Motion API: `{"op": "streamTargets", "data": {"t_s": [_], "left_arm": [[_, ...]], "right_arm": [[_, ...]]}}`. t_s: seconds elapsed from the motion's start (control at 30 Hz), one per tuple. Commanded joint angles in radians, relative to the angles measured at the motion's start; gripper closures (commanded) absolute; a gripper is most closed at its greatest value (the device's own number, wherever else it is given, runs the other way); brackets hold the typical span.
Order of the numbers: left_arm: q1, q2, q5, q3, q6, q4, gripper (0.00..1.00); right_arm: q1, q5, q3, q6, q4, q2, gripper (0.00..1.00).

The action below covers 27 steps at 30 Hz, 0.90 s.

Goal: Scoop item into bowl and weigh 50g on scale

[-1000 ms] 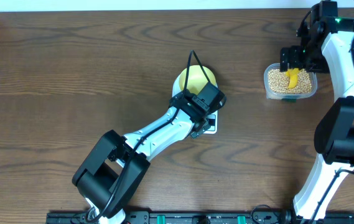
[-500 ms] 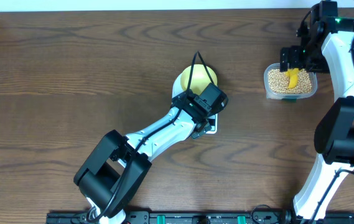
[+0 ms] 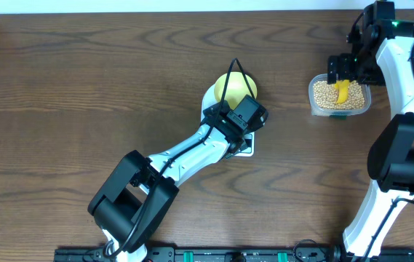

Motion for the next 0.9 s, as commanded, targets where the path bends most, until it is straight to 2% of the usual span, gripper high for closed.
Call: {"op": "streamTargets", "data": {"t_s": [0.0, 0.63, 0.87], "left_arm": [[0.019, 0.051, -0.013, 0.003, 0.006, -0.014, 0.02], [0.052, 0.061, -0.007, 0.003, 0.005, 0.009, 0.02], [0.084, -0.009, -0.006, 0.003, -0.129, 0.009, 0.02]], "right_arm": [[-0.002, 0.005, -0.006, 0.003, -0.001, 0.005, 0.01], [-0.002, 0.005, -0.006, 0.003, -0.001, 0.005, 0.01], [-0.002, 0.005, -0.006, 0.003, -0.001, 0.005, 0.01]]}}
